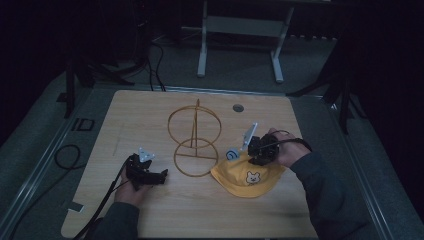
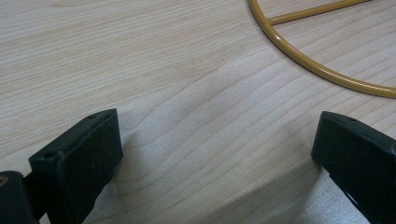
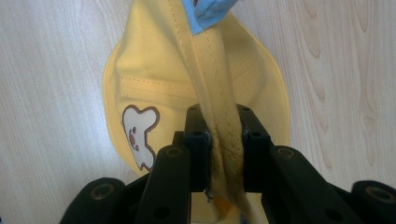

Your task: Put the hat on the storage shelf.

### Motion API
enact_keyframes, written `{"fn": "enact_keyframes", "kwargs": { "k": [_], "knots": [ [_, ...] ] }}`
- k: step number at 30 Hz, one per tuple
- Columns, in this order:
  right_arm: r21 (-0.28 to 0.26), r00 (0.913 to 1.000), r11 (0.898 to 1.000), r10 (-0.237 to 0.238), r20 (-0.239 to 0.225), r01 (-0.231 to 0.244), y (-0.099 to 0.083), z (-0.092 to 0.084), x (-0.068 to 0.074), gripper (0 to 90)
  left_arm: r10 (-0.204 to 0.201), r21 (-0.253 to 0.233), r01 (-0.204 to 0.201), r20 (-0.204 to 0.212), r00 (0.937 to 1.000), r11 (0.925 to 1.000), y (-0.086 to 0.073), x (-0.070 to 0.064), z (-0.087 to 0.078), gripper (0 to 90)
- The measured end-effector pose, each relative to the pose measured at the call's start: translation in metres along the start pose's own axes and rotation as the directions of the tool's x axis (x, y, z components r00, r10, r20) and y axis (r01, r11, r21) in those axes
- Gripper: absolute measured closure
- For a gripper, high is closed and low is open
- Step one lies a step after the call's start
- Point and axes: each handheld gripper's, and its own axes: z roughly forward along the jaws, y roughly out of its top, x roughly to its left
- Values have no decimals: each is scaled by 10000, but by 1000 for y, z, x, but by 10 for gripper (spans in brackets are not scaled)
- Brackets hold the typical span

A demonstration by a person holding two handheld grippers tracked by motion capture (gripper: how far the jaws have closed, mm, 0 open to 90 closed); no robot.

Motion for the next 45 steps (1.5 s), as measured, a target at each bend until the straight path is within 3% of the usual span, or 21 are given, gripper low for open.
{"fn": "enact_keyframes", "kwargs": {
  "k": [8,15,19,25,36,38,43,45],
  "knots": [
    [-189,9996,9998,55,265,-50,0,-11,1,779,-2,0,2,1,10000,10000,0,0,0,19],
    [-852,9973,9956,437,590,-386,-7,-25,-2,788,10,4,-10,0,10000,10000,0,0,0,19],
    [-1410,9942,9873,837,678,-735,-11,-32,-4,789,12,3,-12,0,10000,10000,0,0,0,19],
    [-2316,9864,9637,1512,638,-1327,-20,-38,-9,789,7,2,-7,-1,10000,10000,0,0,0,19],
    [-3119,9640,9259,2514,872,-2132,-39,-43,-16,787,6,2,-6,-1,10000,10000,0,0,0,19],
    [-3288,9570,9165,2731,979,-2279,-43,-45,-18,787,4,2,-4,-2,10000,10000,0,0,0,19],
    [-3943,9380,8793,3311,1028,-2671,-52,-52,-22,789,2,3,-2,-2,10000,10000,0,0,0,19],
    [-4126,9328,8689,3443,1067,-2735,-54,-54,-23,791,3,3,-3,-2,10000,10000,0,0,0,19]
  ]
}}
